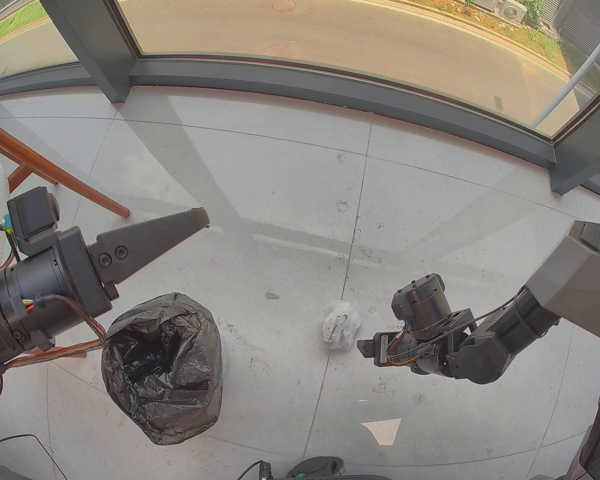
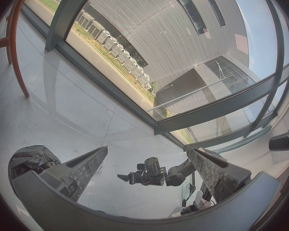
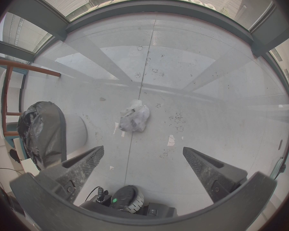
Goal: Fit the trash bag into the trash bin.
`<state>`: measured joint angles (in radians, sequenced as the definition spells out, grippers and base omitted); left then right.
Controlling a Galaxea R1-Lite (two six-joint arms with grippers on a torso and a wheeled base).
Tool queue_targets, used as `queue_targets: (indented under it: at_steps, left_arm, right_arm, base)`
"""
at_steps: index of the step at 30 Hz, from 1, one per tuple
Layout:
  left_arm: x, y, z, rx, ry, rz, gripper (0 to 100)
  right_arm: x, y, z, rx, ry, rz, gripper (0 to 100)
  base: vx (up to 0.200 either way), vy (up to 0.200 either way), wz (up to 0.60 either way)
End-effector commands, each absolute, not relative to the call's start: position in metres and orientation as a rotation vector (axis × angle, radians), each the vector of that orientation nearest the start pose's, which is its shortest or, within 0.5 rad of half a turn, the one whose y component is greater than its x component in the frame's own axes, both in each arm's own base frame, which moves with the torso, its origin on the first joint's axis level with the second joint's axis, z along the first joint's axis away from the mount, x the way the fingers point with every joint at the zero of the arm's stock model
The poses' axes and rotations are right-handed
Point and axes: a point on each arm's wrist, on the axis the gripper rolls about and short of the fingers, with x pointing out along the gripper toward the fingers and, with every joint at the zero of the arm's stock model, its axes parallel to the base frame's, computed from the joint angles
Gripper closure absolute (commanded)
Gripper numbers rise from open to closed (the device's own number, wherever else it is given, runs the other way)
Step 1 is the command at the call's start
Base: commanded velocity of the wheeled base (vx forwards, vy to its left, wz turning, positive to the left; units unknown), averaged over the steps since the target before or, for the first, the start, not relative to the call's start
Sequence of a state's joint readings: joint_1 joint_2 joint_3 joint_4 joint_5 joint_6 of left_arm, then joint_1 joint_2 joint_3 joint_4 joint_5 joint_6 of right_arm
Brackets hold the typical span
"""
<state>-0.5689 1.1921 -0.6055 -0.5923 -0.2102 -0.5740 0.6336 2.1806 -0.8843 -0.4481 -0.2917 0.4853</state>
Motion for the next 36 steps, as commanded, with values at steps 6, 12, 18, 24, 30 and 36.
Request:
queue_targets:
  at_steps: [6, 12, 18, 24, 30, 36]
  left_arm:
    - [0.146, -0.098, 0.249, -0.550, 0.197, -0.733, 0]
    - [0.147, -0.099, 0.249, -0.549, 0.200, -0.734, 0]
    - [0.147, -0.099, 0.247, -0.548, 0.206, -0.732, 0]
    - [0.148, -0.099, 0.246, -0.547, 0.212, -0.730, 0]
    - [0.148, -0.100, 0.245, -0.546, 0.217, -0.730, 0]
    - [0.148, -0.100, 0.244, -0.546, 0.218, -0.730, 0]
  right_arm:
    - [0.315, 0.240, -0.014, 0.096, 0.783, 0.167, 0]
    - [0.333, 0.254, -0.031, 0.111, 0.795, 0.159, 0]
    - [0.344, 0.266, -0.045, 0.110, 0.846, 0.137, 0]
    - [0.351, 0.281, -0.066, 0.090, 0.872, 0.145, 0]
    - [0.362, 0.291, -0.061, 0.104, 0.885, 0.139, 0]
    - [0.376, 0.297, -0.059, 0.107, 0.909, 0.137, 0]
  base:
    - [0.000, 0.000, 0.00]
    - [0.000, 0.000, 0.00]
    - [0.000, 0.000, 0.00]
    - [0.000, 0.000, 0.00]
    - [0.000, 0.000, 0.00]
    - [0.000, 0.000, 0.00]
